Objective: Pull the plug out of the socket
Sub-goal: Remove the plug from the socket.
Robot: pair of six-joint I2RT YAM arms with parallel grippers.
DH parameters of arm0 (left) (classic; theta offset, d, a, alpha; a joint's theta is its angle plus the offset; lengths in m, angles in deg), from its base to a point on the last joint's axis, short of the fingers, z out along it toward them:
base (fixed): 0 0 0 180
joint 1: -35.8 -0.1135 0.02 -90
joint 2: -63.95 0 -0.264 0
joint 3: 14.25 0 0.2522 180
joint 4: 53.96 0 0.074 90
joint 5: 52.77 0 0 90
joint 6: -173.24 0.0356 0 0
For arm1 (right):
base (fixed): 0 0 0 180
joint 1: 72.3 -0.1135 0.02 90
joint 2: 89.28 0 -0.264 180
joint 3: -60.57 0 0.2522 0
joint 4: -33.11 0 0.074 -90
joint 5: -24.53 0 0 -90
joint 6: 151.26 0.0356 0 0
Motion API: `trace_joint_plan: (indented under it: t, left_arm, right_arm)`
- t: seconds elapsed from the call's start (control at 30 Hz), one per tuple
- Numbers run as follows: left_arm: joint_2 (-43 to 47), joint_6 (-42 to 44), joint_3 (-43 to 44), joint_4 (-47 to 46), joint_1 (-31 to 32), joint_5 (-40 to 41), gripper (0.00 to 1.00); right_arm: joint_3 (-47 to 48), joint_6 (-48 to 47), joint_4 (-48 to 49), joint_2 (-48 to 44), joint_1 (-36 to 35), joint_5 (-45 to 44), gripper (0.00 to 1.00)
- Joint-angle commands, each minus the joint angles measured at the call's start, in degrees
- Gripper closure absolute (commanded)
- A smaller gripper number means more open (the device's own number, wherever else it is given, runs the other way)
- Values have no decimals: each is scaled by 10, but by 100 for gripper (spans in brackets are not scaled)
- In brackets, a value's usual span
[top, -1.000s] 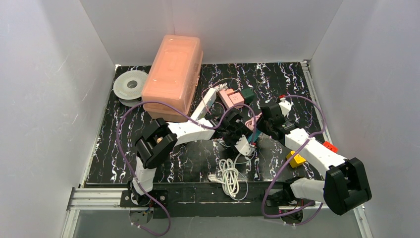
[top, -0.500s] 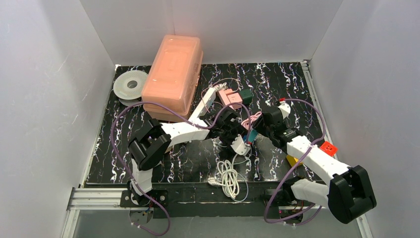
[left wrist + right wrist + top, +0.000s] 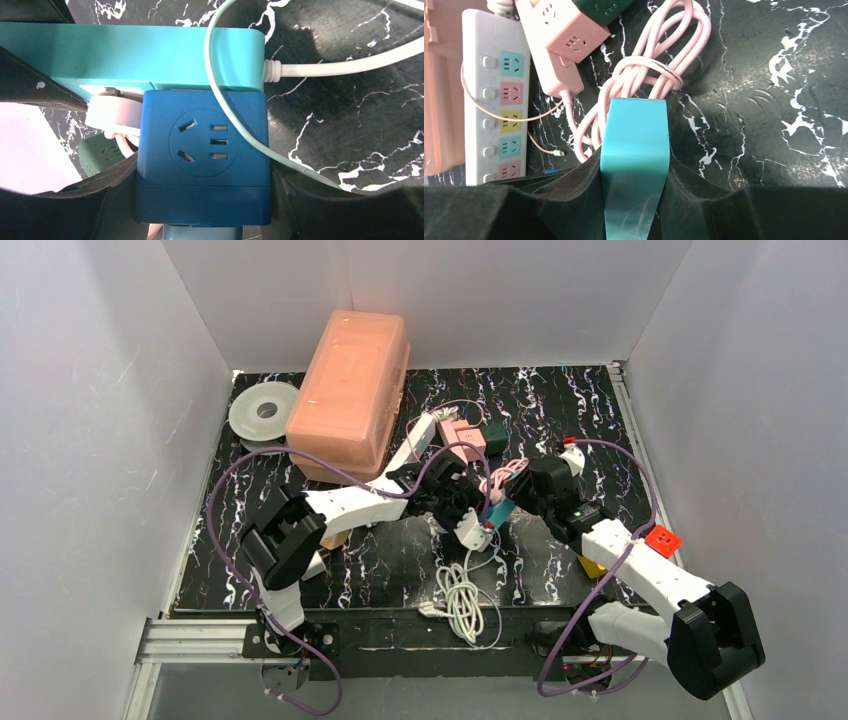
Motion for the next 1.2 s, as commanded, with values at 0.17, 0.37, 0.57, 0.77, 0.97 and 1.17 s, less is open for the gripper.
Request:
trace_joint_plan:
  t: [0.17, 0.37, 0.57, 0.77, 0.97, 1.17]
  left_arm:
    - [88, 70, -21, -16, -37, -14, 100]
    - [41, 43, 40, -17, -20, -17, 100]
    - [12, 40, 89, 14, -22, -32, 100]
    - [11, 32, 88, 7, -22, -15, 100]
    - [73, -10, 11, -84, -37, 27, 100]
    - [128, -28, -43, -108, -50, 30, 100]
  right_arm:
    - [-3, -133, -93, 16, 14, -60, 99]
    - [5, -148, -85, 37, 1, -46, 99]
    - [2, -159, -81, 45, -28, -68, 99]
    - [21, -111, -119, 70, -41, -101, 99]
    - [-17, -53, -107, 39, -25, -78, 99]
    - [-23, -62, -95, 21, -24, -69, 99]
